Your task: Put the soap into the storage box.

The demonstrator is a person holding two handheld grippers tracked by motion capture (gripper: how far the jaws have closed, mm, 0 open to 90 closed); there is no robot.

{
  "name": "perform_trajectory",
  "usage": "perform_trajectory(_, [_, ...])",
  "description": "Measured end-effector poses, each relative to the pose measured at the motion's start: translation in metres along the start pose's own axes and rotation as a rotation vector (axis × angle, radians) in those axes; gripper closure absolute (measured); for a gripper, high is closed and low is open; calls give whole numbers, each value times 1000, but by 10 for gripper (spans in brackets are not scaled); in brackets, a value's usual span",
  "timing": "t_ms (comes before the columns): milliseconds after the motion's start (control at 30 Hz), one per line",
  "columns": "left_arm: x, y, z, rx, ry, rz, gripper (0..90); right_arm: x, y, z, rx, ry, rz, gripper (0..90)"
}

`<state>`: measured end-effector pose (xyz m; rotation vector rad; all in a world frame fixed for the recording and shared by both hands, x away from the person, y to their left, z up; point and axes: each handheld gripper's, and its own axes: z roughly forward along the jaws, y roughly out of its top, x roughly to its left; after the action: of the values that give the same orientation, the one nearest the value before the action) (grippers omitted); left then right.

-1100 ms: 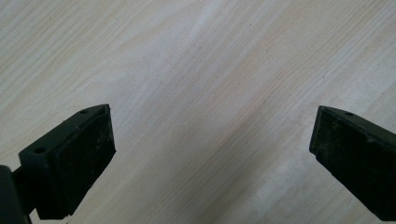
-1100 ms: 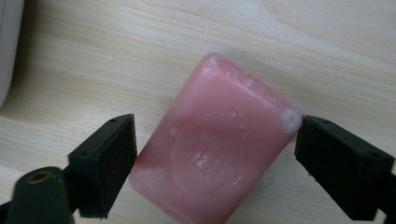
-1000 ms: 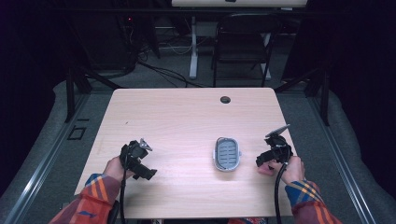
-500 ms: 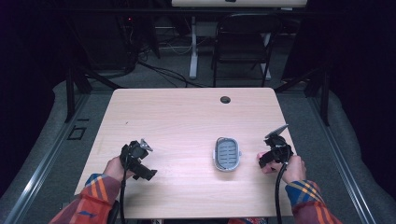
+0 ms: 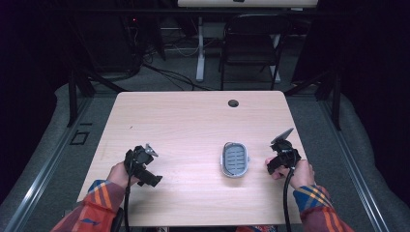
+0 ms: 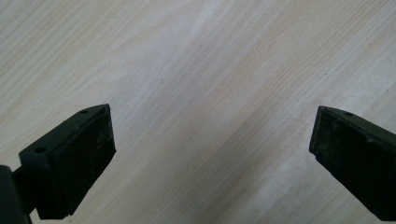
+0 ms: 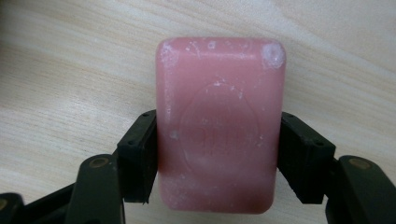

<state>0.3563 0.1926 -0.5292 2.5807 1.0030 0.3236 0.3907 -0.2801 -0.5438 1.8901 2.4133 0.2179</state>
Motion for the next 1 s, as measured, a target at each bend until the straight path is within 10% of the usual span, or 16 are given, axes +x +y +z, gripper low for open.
perform_trajectory(1000, [-2,-2,0,10,7,27,1,-5,3,-35,3,42,-107,370])
